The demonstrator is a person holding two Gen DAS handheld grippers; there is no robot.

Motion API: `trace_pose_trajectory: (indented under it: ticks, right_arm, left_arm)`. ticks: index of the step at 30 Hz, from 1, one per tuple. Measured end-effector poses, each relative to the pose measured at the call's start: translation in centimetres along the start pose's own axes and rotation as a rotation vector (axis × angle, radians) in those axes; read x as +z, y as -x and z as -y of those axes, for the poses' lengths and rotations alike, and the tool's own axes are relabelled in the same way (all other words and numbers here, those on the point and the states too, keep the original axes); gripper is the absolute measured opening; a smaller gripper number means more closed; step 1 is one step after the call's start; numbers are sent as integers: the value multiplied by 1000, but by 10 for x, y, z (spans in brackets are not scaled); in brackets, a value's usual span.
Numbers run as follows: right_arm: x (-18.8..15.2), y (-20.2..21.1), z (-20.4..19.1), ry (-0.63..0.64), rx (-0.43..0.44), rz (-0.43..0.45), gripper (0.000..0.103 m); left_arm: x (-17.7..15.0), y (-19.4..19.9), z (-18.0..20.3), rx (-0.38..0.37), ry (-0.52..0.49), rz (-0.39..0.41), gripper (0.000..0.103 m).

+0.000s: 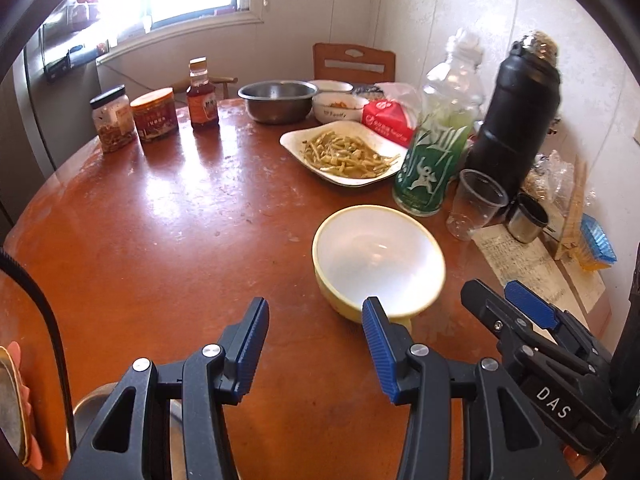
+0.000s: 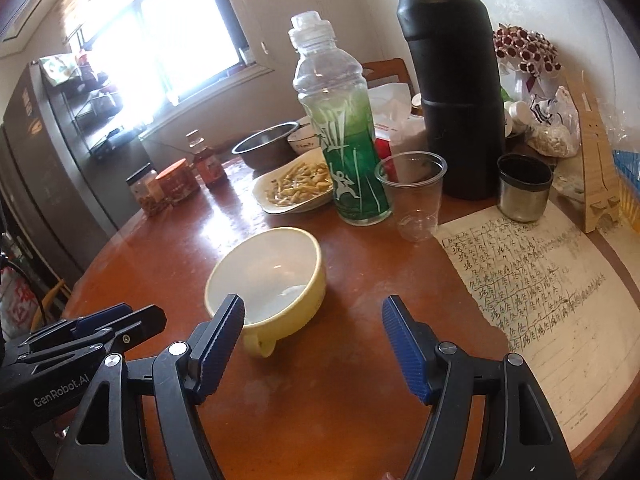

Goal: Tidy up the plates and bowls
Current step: 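Grasp the yellow-rimmed cream bowl rim with the right gripper, then lift the cream bowl and carry it over the nested steel bowls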

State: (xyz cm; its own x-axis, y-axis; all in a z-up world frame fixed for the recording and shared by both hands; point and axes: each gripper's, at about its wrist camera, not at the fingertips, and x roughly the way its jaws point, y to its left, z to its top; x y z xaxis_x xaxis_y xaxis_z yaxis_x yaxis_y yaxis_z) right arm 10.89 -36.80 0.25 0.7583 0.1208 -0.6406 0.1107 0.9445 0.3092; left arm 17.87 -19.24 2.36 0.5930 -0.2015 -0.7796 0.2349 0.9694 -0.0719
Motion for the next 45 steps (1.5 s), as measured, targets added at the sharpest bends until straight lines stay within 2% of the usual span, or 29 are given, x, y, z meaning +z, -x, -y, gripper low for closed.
trace_pose_trajectory:
  ticks: [3,8,11,14,17,19,20,25,30,37,45]
  right_arm:
    - [7,-21,4,-5,5,-26,67]
    - [13,-48,-1,24,15,-77,48]
    - [12,-60,-3,34,23,-97,40]
    - [11,-66,-4,41,34,-102,33]
    - [10,-66,-5,53,53,-94,24]
    - [9,-65,-9,64,64,-92,22]
    - [9,-63,-12,72,68,-91,22]
    - [9,-49,-21,79,79,-64,22]
    - [12,-22,-39,92,131,-26,22]
    - [6,10,-92,155,221,19,22]
    - [-18,24,-150,223,286,7,22]
  left_arm:
    - [7,-18,0,21,26,-31,49]
    - [11,-44,-1,40,54,-88,53]
    - [11,-56,-3,32,75,-116,54]
    - [10,-66,-6,-10,105,-143,53]
    - [10,-72,-9,-52,120,-150,44]
    - [9,-73,-8,-79,121,-155,30]
    - [9,-71,-7,-77,120,-152,30]
    - [6,-46,-10,-84,125,-102,29]
    - [2,-5,-25,-83,140,-41,29]
    - [-13,59,-64,-32,182,66,29]
    - [-43,109,-110,31,206,127,30]
